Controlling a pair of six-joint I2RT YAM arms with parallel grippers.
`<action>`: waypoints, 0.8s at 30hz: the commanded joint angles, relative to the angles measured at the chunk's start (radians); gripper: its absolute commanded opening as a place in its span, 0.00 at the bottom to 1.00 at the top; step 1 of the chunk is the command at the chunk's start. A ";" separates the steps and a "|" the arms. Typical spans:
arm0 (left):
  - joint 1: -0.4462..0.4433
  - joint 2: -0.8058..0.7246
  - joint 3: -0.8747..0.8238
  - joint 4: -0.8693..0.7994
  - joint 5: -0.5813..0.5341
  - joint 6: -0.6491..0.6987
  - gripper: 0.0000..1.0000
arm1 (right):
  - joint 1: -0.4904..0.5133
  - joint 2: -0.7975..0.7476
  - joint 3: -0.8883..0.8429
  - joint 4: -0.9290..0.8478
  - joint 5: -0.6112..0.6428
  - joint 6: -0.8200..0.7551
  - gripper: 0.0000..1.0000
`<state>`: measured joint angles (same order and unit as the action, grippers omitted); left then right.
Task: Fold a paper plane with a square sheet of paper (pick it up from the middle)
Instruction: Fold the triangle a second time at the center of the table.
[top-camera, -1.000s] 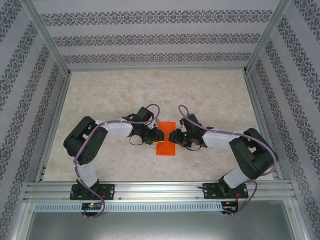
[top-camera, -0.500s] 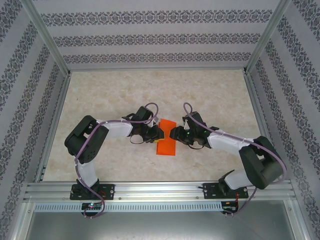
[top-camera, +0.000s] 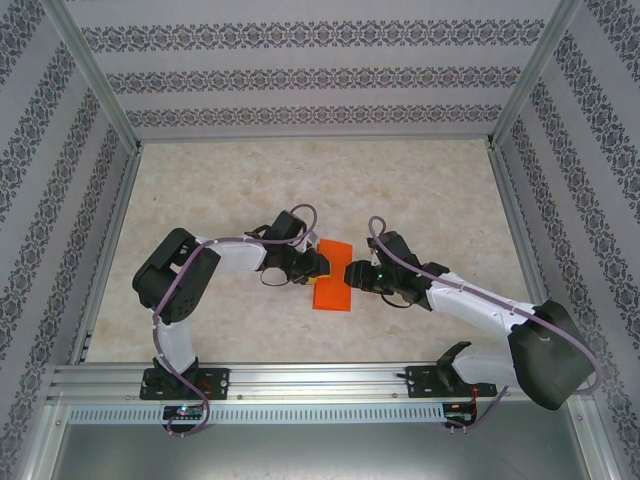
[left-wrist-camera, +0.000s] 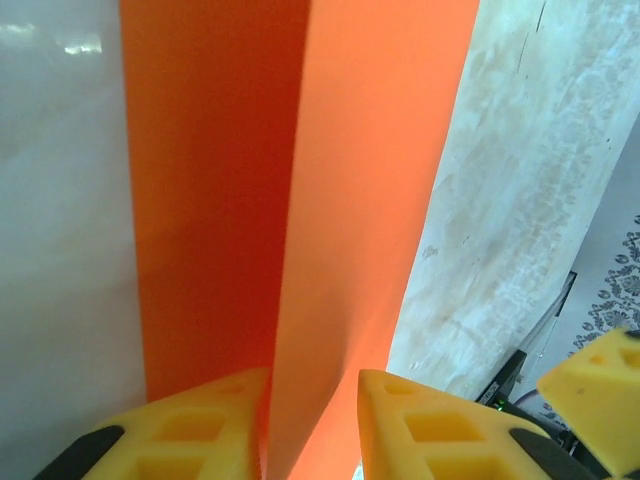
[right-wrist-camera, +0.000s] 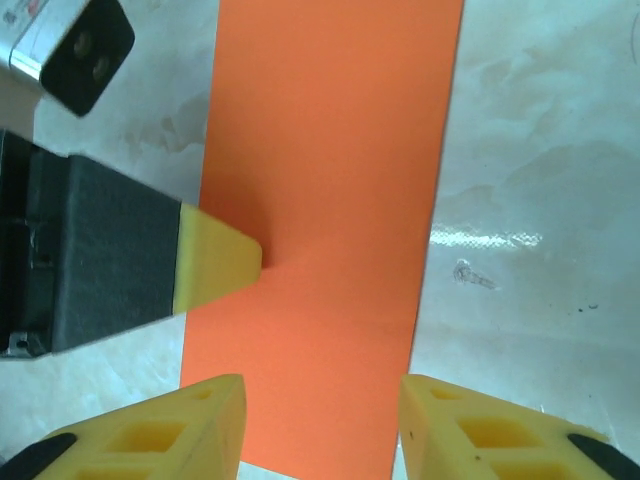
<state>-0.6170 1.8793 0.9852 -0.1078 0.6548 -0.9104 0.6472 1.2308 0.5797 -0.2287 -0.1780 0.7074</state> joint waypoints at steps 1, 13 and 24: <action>0.020 0.030 0.036 0.059 0.054 -0.004 0.29 | 0.064 -0.037 -0.008 0.002 0.130 -0.085 0.43; 0.022 0.025 0.047 0.053 0.056 -0.011 0.17 | 0.364 -0.083 -0.040 0.103 0.477 -0.342 0.47; 0.023 0.014 0.054 -0.053 0.059 0.061 0.00 | 0.431 -0.083 -0.028 0.138 0.514 -0.447 0.46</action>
<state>-0.6029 1.9190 1.0142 -0.1032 0.7021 -0.8948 1.0573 1.1645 0.5507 -0.1295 0.2905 0.3195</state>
